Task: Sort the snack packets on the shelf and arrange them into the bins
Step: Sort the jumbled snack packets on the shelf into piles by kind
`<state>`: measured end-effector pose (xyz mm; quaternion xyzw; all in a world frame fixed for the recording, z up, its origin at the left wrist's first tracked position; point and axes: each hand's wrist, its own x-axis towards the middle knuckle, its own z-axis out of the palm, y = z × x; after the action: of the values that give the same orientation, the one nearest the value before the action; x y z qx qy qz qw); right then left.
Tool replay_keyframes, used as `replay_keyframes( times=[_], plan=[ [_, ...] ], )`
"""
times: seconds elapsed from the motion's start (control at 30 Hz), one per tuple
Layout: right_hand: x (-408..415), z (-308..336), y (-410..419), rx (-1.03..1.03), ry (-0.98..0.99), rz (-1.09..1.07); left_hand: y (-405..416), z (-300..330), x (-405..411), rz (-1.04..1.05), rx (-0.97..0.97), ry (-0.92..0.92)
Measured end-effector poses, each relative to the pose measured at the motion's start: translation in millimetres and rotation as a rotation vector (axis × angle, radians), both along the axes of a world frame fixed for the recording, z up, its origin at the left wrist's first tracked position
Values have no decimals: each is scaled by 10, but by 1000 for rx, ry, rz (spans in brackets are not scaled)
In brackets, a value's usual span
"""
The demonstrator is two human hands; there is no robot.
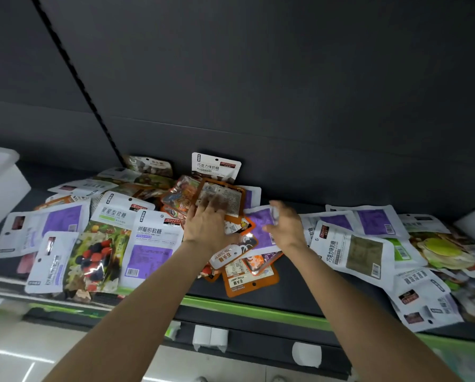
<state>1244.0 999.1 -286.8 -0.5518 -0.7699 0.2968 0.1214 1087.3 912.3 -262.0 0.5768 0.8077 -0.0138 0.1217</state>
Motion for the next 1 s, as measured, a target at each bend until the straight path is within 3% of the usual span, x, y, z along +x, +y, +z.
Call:
replay_keyframes(
  times=[0.13, 0.33, 0.43, 0.53, 0.6, 0.67, 0.73, 0.87, 1.0],
  plan=[
    [559, -15, 187, 172, -105, -99, -16, -80, 62, 24, 9, 10],
    [1007, -28, 397, 307, -488, -221, -38, -112, 30, 20, 62, 100],
    [661, 14, 237, 328, -364, -33, -39, -111, 53, 15, 63, 111],
    [164, 40, 75, 8, -108, 141, -44, -137, 93, 22, 56, 104],
    [-140, 53, 35, -200, -23, 141, -28, -129, 86, 19, 48, 94],
    [-346, 71, 58, -278, 46, -9, -11, -107, 61, 18, 39, 86],
    [-429, 91, 105, -270, 104, -174, -9, -97, 36, 27, 44, 72],
    [-264, 238, 160, -97, 43, -130, -44, -161, 13, 41, 50, 15],
    [415, 308, 405, 110, -76, -270, -17, -147, 55, 40, 7, 54]
  ],
)
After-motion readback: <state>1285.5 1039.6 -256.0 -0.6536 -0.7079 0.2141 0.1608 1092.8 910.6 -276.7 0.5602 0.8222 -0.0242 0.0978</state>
